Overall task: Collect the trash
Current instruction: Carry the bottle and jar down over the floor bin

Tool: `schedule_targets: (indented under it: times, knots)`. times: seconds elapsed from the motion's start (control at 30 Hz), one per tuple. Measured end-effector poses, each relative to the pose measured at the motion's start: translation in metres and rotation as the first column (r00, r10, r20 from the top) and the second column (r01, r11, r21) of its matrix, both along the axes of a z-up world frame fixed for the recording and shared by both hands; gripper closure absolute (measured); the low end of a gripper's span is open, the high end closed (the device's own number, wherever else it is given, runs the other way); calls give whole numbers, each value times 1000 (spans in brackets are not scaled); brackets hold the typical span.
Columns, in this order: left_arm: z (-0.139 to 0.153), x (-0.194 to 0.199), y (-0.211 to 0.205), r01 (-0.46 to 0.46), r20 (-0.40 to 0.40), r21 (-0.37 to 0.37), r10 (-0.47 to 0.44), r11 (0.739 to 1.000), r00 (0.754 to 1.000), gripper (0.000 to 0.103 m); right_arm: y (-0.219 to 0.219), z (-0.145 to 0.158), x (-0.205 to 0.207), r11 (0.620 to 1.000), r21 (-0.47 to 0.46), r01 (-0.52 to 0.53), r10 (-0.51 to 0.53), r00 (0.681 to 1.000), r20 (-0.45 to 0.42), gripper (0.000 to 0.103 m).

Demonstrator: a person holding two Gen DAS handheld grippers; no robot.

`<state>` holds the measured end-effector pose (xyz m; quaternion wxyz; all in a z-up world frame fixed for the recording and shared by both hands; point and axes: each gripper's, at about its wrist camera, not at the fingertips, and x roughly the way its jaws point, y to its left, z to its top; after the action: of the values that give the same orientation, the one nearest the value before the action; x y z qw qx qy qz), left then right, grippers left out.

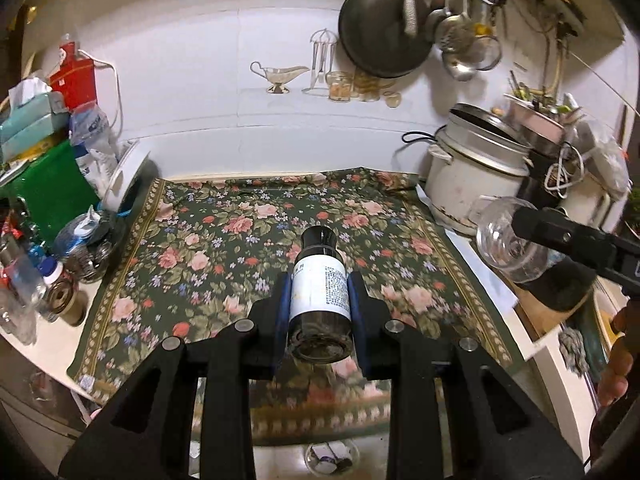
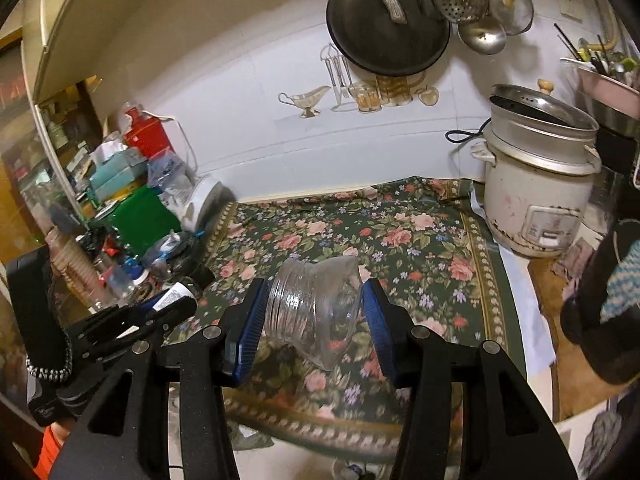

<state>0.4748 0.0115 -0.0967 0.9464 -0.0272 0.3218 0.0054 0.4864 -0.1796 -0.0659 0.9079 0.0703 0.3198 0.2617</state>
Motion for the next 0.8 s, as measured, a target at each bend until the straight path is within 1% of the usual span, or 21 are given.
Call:
schedule_targets:
  times: [0.13, 0.23, 0.37, 0.53, 0.63, 0.8]
  knots:
    - [0, -33, -2, 34, -7, 11, -34, 999, 999, 76, 4, 0, -29, 999, 18, 32, -32, 999, -7, 58]
    - [-5, -57, 2, 70, -8, 18, -69, 997, 998, 76, 11, -1, -55, 998, 11, 63, -63, 998, -2, 58]
    - [-17, -86, 10, 100, -44, 21, -99, 995, 994, 76, 18, -8, -87, 994, 22, 103, -102, 994, -26, 57]
    - [-38, -126, 18, 127, -85, 22, -125, 992, 988, 76, 23, -27, -126, 989, 14, 147, -146, 987, -64, 57]
    - [-52, -141, 20, 137, -109, 20, -134, 990, 985, 76, 24, -40, -147, 986, 8, 169, -167, 981, -99, 57]
    - [-84, -159, 19, 147, -189, -9, -146, 989, 971, 76, 26, -66, -173, 982, -34, 187, -190, 964, -183, 57]
